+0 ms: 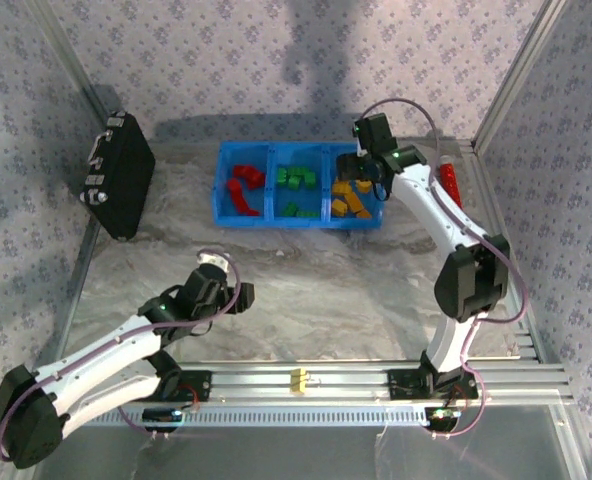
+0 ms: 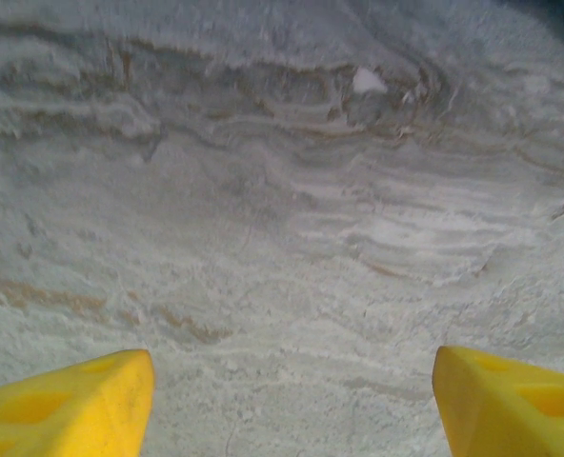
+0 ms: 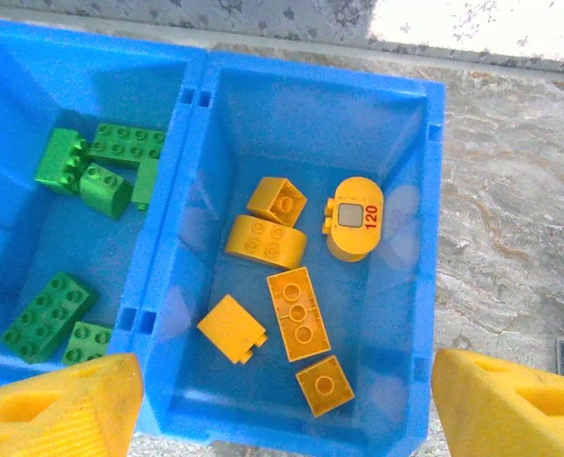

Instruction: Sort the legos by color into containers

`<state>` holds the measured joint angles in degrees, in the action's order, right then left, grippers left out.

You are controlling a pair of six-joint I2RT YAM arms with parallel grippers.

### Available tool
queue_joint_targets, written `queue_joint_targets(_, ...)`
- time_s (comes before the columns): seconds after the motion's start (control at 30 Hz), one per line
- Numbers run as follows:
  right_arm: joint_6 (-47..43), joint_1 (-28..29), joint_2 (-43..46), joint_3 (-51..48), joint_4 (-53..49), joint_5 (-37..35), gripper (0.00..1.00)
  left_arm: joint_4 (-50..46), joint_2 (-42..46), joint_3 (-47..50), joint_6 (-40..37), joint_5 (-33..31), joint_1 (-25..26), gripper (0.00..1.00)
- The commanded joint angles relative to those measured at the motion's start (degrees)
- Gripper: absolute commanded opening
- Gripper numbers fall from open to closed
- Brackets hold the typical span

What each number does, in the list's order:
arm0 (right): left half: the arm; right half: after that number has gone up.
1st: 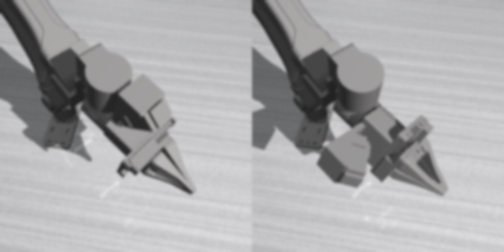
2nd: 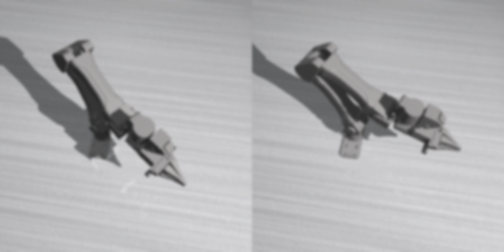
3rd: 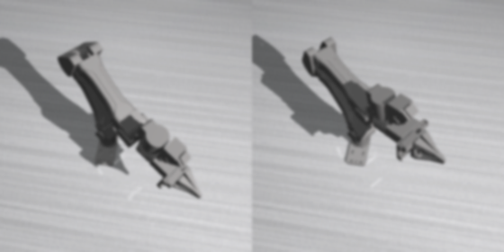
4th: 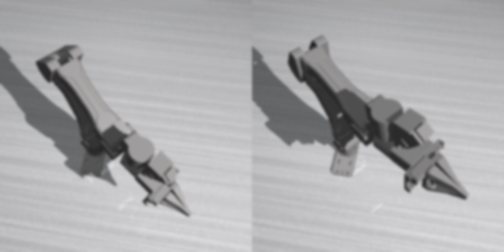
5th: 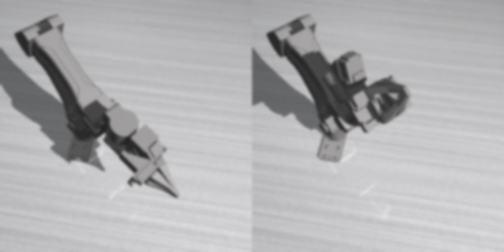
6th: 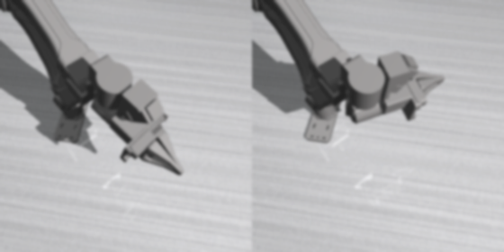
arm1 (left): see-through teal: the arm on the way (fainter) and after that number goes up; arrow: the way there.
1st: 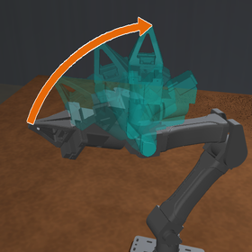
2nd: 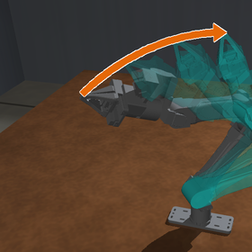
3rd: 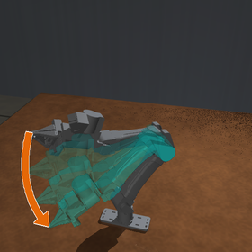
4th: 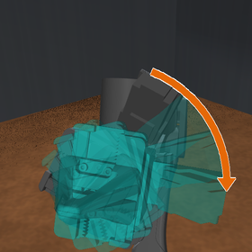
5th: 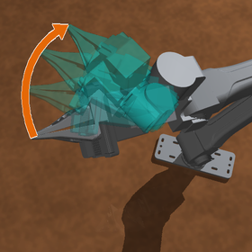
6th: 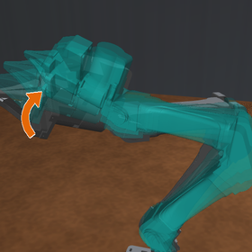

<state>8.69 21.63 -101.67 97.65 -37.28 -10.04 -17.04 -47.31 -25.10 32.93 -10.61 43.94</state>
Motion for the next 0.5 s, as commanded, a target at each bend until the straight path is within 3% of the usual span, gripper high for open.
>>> queue_joint_targets(0.0,-0.3,-0.1,3.9,-3.3,1.0,0.4,0.81,-1.6,0.1,-3.8,-4.1,-3.7,0.4,0.78)
queue_joint_targets(0.47,0.8,-1.5,18.6,-14.2,4.1,-0.3,0.83,-3.0,-3.3,-11.9,-11.9,-9.5,0.2,0.81)
